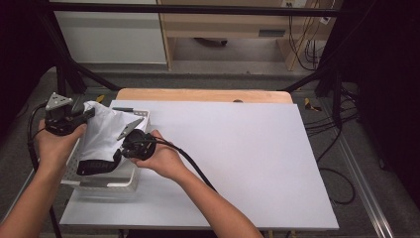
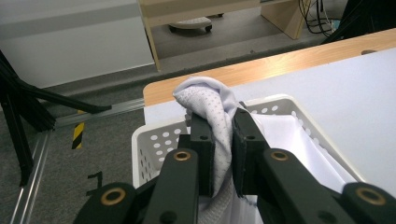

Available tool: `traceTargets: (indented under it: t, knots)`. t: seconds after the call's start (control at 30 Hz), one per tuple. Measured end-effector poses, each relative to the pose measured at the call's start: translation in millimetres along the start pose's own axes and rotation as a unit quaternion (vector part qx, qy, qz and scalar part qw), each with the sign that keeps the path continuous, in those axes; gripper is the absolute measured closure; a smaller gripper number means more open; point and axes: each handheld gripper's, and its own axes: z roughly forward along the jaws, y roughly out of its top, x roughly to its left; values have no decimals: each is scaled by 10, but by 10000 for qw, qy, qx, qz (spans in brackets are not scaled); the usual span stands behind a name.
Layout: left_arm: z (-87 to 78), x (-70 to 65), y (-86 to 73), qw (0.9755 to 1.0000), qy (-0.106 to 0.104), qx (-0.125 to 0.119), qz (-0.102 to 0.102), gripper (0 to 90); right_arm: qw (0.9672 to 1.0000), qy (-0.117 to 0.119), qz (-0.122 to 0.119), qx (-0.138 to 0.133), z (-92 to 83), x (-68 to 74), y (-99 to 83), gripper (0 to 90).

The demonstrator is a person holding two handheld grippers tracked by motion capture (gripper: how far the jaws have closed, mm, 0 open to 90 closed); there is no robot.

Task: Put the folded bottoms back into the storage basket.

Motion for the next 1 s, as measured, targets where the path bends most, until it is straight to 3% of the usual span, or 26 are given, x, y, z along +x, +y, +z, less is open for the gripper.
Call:
traceTargets:
  t: [0.4,1.0]
  knots:
    - [88,-84,-9,9999,-62,125,94,812,10000,-8,-51,46,15,22,-16,870]
    - [203,-33,-31,9992,33,333,221,810,9999,-9,-49,92,67,44,-59,869]
